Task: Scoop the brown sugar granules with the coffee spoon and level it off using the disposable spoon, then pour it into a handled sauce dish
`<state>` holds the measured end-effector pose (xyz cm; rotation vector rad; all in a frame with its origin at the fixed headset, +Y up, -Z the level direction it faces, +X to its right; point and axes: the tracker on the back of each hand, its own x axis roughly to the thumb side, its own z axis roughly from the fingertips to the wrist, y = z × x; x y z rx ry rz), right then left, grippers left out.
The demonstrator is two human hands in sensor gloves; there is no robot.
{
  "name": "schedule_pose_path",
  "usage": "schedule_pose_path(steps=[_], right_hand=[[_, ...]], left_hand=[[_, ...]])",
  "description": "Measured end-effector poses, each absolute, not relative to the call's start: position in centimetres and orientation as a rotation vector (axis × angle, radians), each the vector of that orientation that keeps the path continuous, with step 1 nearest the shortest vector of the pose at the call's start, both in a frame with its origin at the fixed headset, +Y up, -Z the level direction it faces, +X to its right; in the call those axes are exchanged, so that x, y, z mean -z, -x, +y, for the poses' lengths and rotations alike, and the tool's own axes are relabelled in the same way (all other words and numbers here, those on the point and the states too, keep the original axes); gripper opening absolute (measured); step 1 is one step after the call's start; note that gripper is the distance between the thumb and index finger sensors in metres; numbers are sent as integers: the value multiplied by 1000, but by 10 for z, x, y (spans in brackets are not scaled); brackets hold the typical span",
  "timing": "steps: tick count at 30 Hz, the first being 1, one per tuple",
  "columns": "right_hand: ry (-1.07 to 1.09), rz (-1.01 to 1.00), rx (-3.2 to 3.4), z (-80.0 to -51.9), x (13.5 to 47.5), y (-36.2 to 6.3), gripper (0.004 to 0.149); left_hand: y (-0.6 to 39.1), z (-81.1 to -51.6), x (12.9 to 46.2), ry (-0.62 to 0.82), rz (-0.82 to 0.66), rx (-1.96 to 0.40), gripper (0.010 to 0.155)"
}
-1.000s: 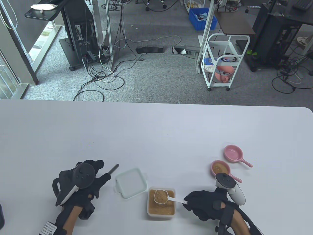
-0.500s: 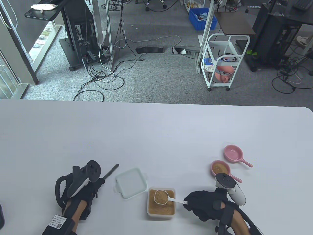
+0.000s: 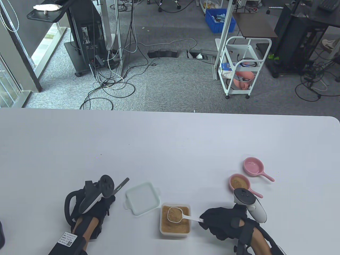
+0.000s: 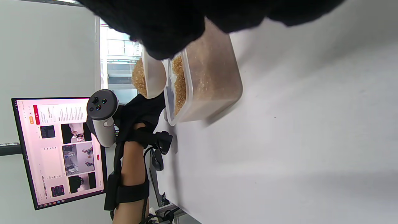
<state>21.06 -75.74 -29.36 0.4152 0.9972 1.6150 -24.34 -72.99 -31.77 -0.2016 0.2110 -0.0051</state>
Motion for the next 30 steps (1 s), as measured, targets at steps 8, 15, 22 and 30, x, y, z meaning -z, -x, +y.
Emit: schedule_pose_path(steps=[8,15,22,30], right_hand=[[-408,996,-1626,-758,294,-211,44],[-401,993,-1625,-758,294,-211,44],[-394,998,-1618,-757,294,-211,45],[-386,1000,-1624,-757,294,-212,45]], left_hand=[[241,-730,317,218,172,-24,43],[238,-707,311,103,127,-117,42],[212,-674,286,-9,-56,-301,42],[149,-665,251,1,-423,-375,41]])
